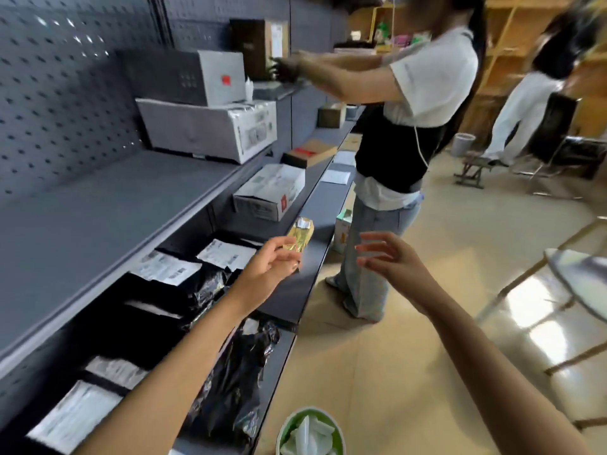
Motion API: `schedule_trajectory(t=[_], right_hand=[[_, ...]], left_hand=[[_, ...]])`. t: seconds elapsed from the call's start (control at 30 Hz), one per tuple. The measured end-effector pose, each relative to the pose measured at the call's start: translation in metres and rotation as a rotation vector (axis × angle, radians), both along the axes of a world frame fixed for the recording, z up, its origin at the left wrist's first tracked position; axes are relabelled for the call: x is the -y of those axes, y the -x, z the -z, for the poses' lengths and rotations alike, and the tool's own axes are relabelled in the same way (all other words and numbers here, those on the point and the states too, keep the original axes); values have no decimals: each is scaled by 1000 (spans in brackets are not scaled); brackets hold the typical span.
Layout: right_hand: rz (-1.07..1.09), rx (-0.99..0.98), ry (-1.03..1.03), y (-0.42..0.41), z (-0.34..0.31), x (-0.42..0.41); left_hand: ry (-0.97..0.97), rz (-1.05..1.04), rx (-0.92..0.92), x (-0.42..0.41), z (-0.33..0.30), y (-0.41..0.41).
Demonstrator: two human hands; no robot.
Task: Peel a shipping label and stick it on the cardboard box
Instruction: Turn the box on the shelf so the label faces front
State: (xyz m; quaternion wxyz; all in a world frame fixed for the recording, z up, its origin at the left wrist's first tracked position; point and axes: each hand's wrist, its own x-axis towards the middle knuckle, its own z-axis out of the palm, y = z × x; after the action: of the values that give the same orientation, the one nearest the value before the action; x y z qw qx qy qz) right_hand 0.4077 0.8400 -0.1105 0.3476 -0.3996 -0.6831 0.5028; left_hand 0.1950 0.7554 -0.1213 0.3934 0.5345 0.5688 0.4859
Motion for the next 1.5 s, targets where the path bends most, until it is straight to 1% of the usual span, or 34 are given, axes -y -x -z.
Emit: schedule_trajectory(t=[0.13, 0.33, 0.53, 0.73, 0.9, 1.07, 1.33, 1.5], right_hand=[[-56, -44, -88, 0, -53, 23], [-163, -55, -135, 10, -97, 61], [-320, -54, -123, 43, -112, 94], [-521, -99, -94, 104, -121, 151], [-681, -129, -125, 164, -132, 217], [-812, -152, -136, 213, -147, 299], [-1005, -168, -165, 263, -163, 421], [-1064, -198, -178, 283, -167, 473]], left_hand=[[-88, -54, -67, 31, -61, -3], [-145, -169, -123, 96, -110, -4], [-147, -332, -174, 163, -125, 8], [-130, -521, -232, 251, -139, 34], [-134, -703, -286, 343, -157, 56], [-129, -840, -331, 438, -177, 75], [-131, -1027, -378, 568, -197, 95], [-117, -1107, -384, 626, -200, 94]])
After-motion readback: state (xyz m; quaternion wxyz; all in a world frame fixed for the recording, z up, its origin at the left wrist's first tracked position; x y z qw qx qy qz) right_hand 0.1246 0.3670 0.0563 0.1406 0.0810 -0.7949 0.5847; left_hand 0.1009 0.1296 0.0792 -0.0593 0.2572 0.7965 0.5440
